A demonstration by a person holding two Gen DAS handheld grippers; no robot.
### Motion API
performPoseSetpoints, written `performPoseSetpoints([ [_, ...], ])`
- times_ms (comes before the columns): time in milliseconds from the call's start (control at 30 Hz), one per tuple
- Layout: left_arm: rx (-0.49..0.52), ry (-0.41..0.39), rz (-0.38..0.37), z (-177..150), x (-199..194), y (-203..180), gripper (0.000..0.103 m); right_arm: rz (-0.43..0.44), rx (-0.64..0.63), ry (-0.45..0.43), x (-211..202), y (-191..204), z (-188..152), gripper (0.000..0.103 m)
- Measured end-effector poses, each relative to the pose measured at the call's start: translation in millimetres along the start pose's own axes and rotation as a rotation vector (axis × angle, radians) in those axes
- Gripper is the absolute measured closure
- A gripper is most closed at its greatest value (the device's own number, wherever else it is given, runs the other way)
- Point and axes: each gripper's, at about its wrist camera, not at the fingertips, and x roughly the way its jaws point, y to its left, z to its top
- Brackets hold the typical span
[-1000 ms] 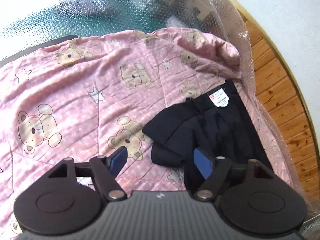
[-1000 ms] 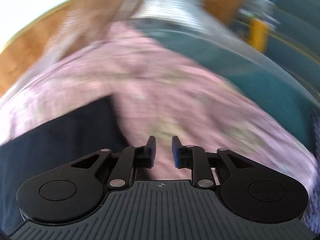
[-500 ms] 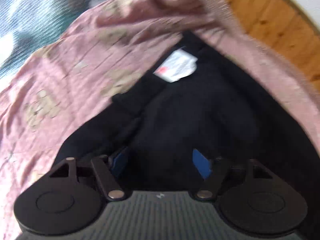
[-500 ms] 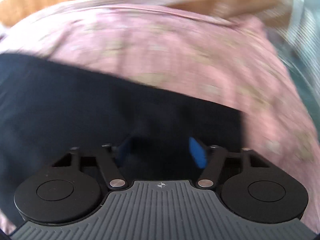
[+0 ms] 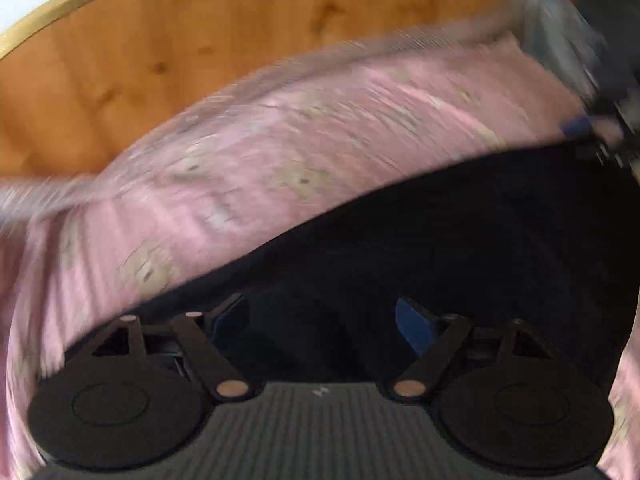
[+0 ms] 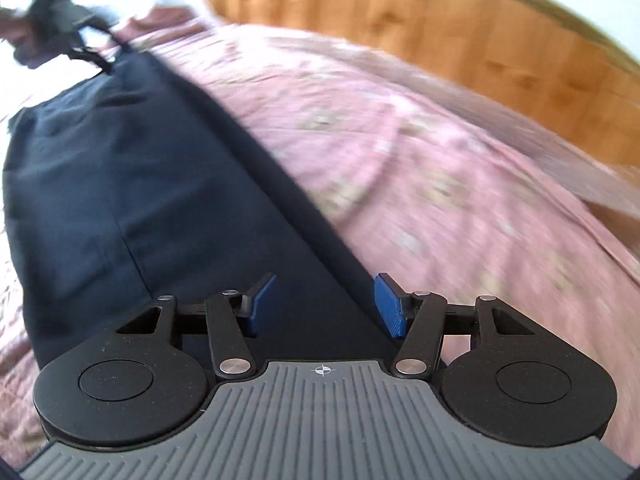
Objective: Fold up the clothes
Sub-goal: 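Grasp the trouser edges with both grippers again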
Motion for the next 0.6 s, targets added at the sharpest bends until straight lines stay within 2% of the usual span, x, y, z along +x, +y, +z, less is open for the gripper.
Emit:
performPoseSetpoints([
  [167,0.186,0.062,-0.070,7,35,-4,0.021,0.108,-0.092,0.057,34,3,25,0.058],
  [300,0.204,0.073,-0.138,5,52,11,0.026,0.161,-0.142,0.104,47,3,30,0.058],
  [333,0.196,0.077,-0.170,5,55,15,0.031,0.170,-0.152,0.115,49,3,29,0.058],
  [367,0.188,0.082,-0.202,5,58,18,0.042,0.179,-0.162,0.126,51,3,29,0.065],
  [400,0.187,0.094,-0.231,5,60,21,0.052,0.189,-0.171,0.138,53,3,28,0.076],
  [433,0.196,0.103,-0.251,5,61,21,0.083,0.198,-0.181,0.149,54,3,28,0.095],
  [467,0.207,0.106,-0.252,5,62,21,0.101,0.207,-0.190,0.160,56,3,27,0.100],
  [533,0.210,0.096,-0.255,9,63,24,0.103,0.212,-0.215,0.177,58,4,27,0.103],
  [600,0.144,0.045,-0.241,20,61,37,0.103,0.163,-0.239,0.165,58,1,29,0.103],
])
